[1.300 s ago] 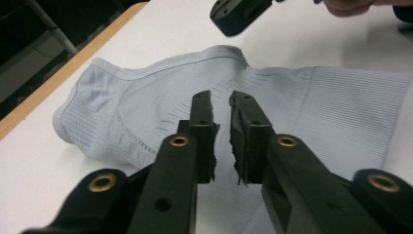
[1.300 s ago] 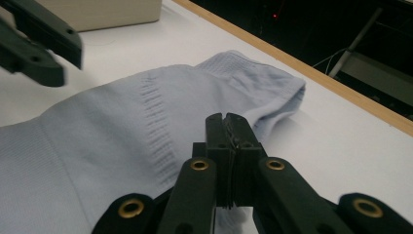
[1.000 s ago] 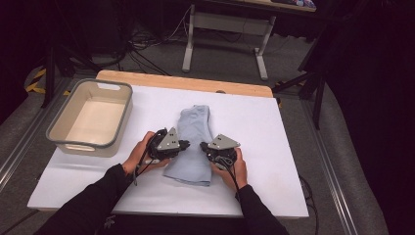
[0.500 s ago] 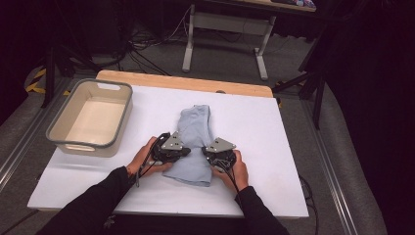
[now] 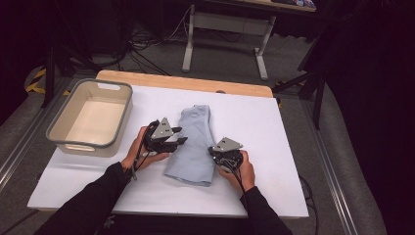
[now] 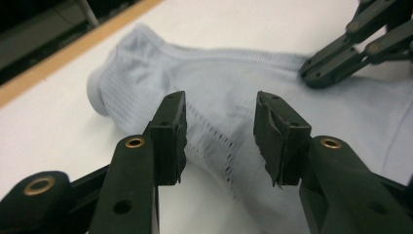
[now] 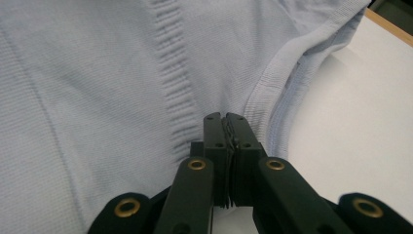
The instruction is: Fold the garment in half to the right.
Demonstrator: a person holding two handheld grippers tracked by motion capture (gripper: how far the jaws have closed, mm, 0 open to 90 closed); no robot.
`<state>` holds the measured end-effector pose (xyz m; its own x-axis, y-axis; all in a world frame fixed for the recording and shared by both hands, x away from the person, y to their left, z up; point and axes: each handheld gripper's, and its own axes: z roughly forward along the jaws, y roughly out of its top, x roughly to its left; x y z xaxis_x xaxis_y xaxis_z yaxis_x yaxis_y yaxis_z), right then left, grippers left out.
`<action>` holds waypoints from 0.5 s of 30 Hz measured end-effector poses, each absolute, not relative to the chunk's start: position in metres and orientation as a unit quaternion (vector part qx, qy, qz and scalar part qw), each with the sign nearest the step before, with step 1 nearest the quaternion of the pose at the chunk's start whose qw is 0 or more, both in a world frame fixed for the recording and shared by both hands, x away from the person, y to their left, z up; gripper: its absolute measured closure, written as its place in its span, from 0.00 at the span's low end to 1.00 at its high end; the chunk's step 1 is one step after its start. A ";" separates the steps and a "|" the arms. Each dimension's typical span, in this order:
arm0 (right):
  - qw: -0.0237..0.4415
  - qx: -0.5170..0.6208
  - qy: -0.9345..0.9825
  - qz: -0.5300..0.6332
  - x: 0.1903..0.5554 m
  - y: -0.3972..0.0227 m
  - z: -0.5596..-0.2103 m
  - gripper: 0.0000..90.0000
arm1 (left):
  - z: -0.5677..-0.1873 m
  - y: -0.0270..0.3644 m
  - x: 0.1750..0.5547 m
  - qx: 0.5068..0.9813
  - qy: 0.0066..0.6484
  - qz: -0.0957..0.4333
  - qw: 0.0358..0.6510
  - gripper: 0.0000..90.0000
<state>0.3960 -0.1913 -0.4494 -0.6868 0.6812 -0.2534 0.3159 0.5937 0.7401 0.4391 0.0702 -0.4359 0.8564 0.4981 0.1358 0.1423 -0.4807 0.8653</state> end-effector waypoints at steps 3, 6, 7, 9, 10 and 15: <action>0.273 0.289 0.854 0.336 0.395 -0.190 -0.451 0.97 | -0.442 0.068 0.444 0.849 0.193 0.179 0.459 0.77; 0.275 0.288 0.855 0.333 0.395 -0.189 -0.453 0.97 | -0.447 0.066 0.446 0.858 0.189 0.169 0.447 0.84; 0.274 0.289 0.854 0.333 0.395 -0.189 -0.453 0.97 | -0.449 0.064 0.446 0.861 0.192 0.164 0.441 0.86; 0.274 0.290 0.854 0.333 0.395 -0.190 -0.453 0.97 | -0.452 0.063 0.447 0.869 0.191 0.160 0.428 0.89; 0.274 0.292 0.854 0.333 0.395 -0.190 -0.453 0.97 | -0.453 0.062 0.448 0.873 0.190 0.157 0.421 0.91; 0.277 0.300 0.851 0.330 0.397 -0.192 -0.454 0.99 | -0.456 0.059 0.446 0.880 0.191 0.153 0.407 0.96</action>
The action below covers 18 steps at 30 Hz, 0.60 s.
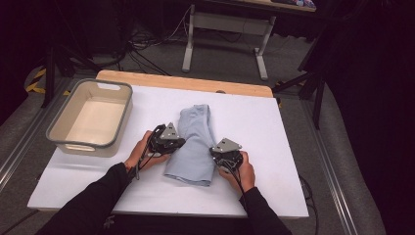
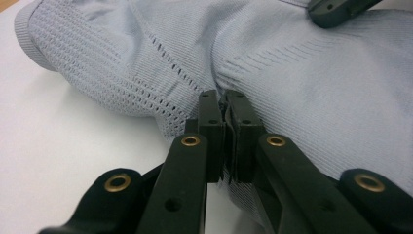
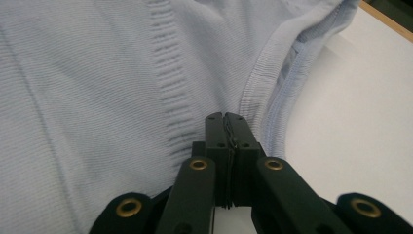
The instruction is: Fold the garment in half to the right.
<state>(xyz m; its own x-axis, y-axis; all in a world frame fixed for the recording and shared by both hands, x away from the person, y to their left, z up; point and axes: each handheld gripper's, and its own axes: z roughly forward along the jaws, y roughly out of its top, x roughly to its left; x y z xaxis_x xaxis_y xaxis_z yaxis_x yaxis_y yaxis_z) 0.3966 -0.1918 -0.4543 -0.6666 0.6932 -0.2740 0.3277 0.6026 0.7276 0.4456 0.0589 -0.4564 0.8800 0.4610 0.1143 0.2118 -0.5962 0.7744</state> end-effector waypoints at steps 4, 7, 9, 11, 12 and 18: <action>0.274 0.304 0.848 0.336 0.398 -0.194 -0.455 0.98 | -0.451 0.063 0.442 0.871 0.199 0.163 0.418 0.89; 0.281 0.306 0.845 0.336 0.396 -0.195 -0.453 0.93 | -0.442 0.074 0.435 0.862 0.201 0.161 0.437 0.76; 0.282 0.308 0.843 0.340 0.396 -0.197 -0.452 0.89 | -0.439 0.080 0.430 0.862 0.196 0.156 0.440 0.72; 0.284 0.310 0.840 0.342 0.395 -0.198 -0.452 0.87 | -0.438 0.087 0.422 0.864 0.188 0.147 0.443 0.71; 0.284 0.313 0.840 0.341 0.395 -0.199 -0.451 0.86 | -0.438 0.091 0.416 0.869 0.183 0.140 0.437 0.71; 0.293 0.320 0.838 0.331 0.394 -0.201 -0.450 0.68 | -0.449 0.098 0.392 0.885 0.167 0.107 0.421 0.69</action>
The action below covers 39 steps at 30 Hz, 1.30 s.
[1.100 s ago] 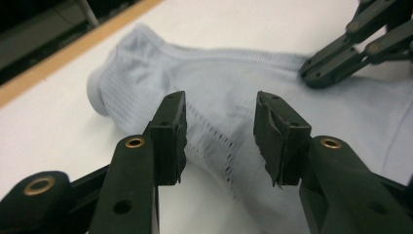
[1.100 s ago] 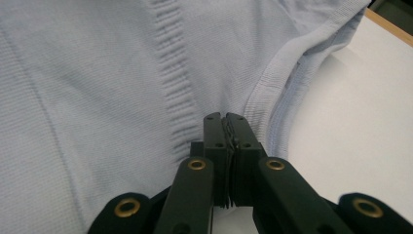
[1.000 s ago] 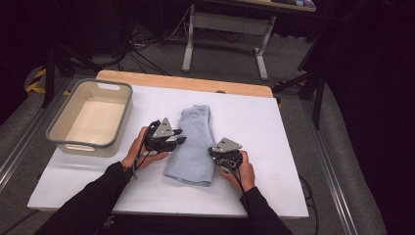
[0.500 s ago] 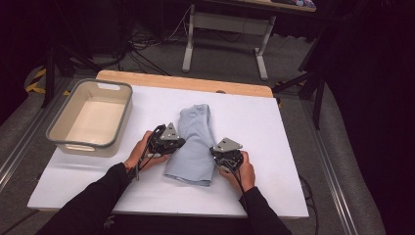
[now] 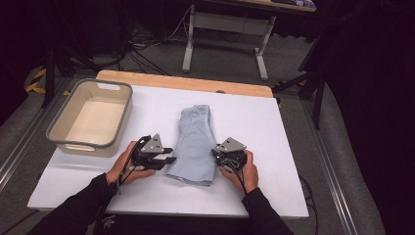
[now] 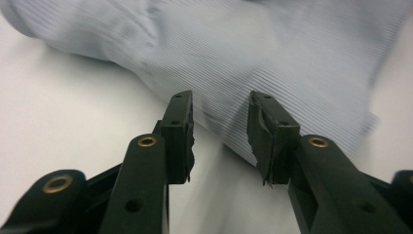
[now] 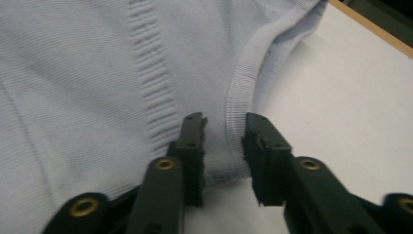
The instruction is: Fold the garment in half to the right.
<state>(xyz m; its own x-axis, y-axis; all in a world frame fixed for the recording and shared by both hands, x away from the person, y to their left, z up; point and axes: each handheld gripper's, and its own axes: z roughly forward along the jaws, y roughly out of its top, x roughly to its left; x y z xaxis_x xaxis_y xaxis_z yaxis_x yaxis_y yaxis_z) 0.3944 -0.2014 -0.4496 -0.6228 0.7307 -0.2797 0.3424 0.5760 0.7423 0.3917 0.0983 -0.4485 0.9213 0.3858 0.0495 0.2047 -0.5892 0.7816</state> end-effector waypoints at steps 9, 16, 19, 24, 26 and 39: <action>0.225 0.378 0.822 0.360 0.408 -0.217 -0.454 0.58 | -0.461 0.088 0.367 0.909 0.129 0.078 0.388 0.60; 0.176 0.395 0.817 0.381 0.415 -0.223 -0.456 0.66 | -0.462 0.085 0.367 0.911 0.127 0.081 0.384 0.67; 0.163 0.392 0.820 0.384 0.417 -0.223 -0.455 0.71 | -0.460 0.084 0.367 0.911 0.122 0.088 0.383 0.82; 0.179 0.384 0.823 0.378 0.416 -0.221 -0.454 0.78 | -0.459 0.080 0.361 0.914 0.096 0.087 0.384 0.89; 0.187 0.378 0.826 0.374 0.416 -0.220 -0.453 0.79 | -0.459 0.078 0.359 0.915 0.093 0.087 0.383 0.89; 0.239 0.356 0.828 0.361 0.414 -0.212 -0.451 0.81 | -0.457 0.073 0.352 0.912 0.077 0.100 0.389 0.82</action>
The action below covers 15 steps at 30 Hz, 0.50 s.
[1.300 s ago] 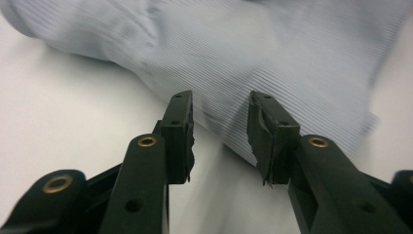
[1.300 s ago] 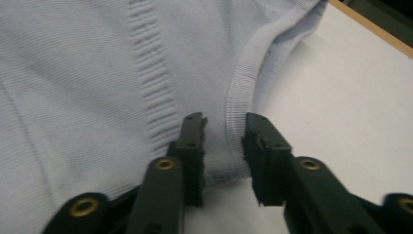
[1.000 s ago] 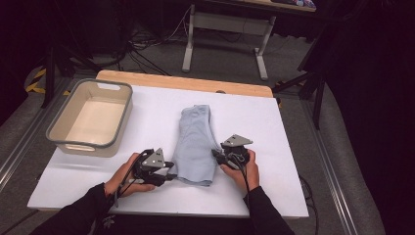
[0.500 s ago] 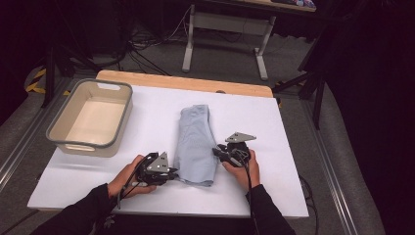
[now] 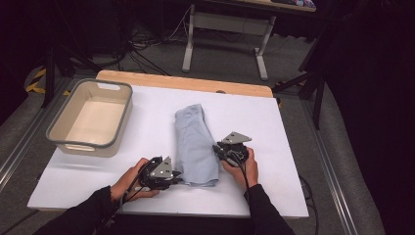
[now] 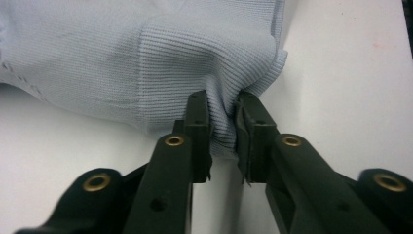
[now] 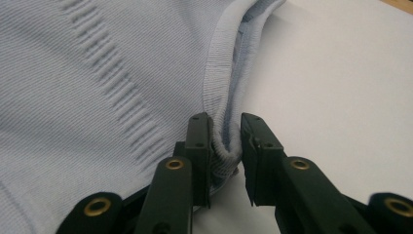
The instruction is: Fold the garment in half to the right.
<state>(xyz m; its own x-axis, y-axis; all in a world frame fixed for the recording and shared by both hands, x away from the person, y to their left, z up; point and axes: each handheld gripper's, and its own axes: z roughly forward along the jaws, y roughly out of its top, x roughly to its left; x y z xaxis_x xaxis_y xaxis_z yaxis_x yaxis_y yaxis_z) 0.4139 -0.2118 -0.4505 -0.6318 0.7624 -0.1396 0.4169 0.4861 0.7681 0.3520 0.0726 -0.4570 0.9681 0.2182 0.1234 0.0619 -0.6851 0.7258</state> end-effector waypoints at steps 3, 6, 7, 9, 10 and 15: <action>0.244 0.354 0.826 0.365 0.411 -0.213 -0.448 0.79 | -0.450 0.077 0.352 0.909 0.069 0.124 0.392 0.74; 0.250 0.352 0.822 0.370 0.408 -0.214 -0.444 0.78 | -0.439 0.083 0.354 0.905 0.064 0.136 0.398 0.68; 0.250 0.350 0.822 0.372 0.407 -0.214 -0.442 0.77 | -0.434 0.086 0.355 0.901 0.067 0.146 0.404 0.66; 0.257 0.345 0.822 0.373 0.405 -0.214 -0.440 0.76 | -0.427 0.089 0.358 0.893 0.070 0.151 0.417 0.64; 0.264 0.342 0.820 0.375 0.404 -0.215 -0.438 0.75 | -0.424 0.090 0.359 0.889 0.073 0.152 0.426 0.63; 0.277 0.340 0.810 0.389 0.401 -0.217 -0.429 0.75 | -0.412 0.093 0.368 0.870 0.086 0.157 0.460 0.62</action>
